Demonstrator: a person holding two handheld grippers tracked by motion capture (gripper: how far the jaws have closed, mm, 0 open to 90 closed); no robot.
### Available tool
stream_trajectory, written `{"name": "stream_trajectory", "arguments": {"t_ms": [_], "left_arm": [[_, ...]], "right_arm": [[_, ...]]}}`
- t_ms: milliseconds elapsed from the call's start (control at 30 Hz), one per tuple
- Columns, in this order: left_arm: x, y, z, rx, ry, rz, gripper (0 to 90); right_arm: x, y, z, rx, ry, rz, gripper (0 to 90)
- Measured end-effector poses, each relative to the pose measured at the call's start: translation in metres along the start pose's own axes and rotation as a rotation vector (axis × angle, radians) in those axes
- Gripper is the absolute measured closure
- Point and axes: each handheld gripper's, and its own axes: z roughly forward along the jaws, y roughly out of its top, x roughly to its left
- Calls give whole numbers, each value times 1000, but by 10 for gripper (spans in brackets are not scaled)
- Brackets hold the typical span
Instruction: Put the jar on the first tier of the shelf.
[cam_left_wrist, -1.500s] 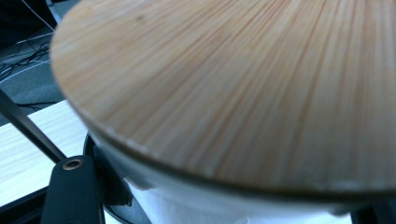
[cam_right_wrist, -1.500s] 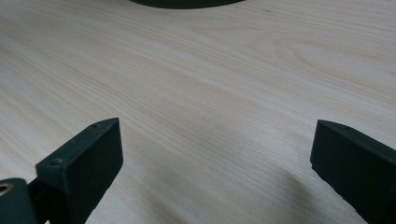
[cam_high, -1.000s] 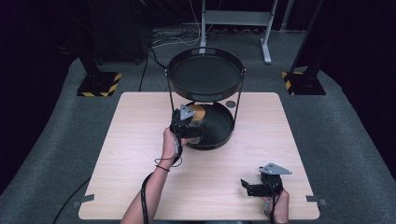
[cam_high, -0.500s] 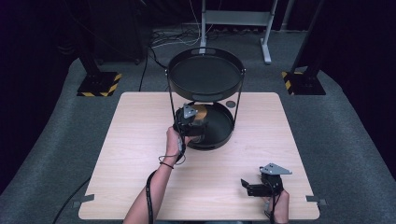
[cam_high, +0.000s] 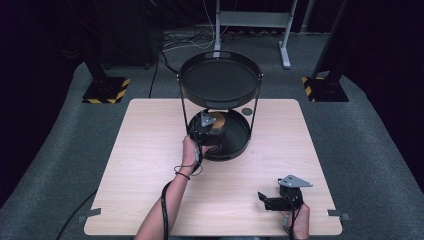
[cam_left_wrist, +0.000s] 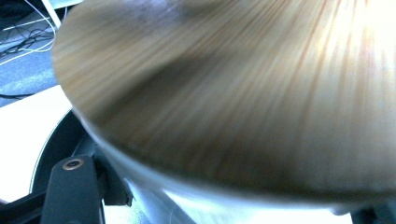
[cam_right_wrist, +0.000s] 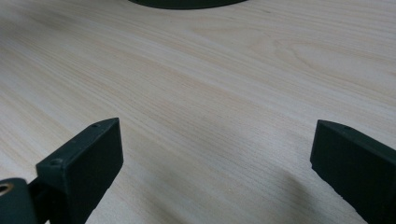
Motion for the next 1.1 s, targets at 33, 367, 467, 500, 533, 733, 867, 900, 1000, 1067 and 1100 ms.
{"name": "stream_trajectory", "arguments": {"t_ms": [33, 367, 467, 500, 533, 733, 867, 900, 1000, 1067, 1100], "left_arm": [[0, 0, 1, 1, 0, -1, 255], [2, 0, 6, 0, -3, -8, 255], [2, 0, 7, -2, 2, -9, 255], [2, 0, 8, 1, 2, -8, 255], [2, 1, 9, 1, 5, -7, 255], [2, 1, 14, 2, 12, -9, 255], [4, 1, 17, 2, 17, -17, 255], [4, 1, 18, 4, 18, -20, 255], [6, 1, 20, 9, 22, -22, 255], [8, 0, 22, 15, 21, -16, 255], [8, 0, 23, 18, 24, -14, 255]], "right_arm": [[0, 0, 0, 1, 0, 0, 19], [0, 0, 0, 3, -2, -1, 19], [0, 0, 0, 4, -2, -2, 19], [0, 0, 0, 3, -3, -1, 19], [0, 0, 0, 4, -3, -2, 19], [1, 0, 0, 3, -4, -3, 19], [1, 0, 0, 3, -3, -2, 19], [1, 0, 0, 4, -3, -2, 19], [1, 0, 0, 2, -4, -3, 19], [1, 0, 0, 2, -4, -4, 19], [1, 0, 0, 2, -4, -4, 19]]}}
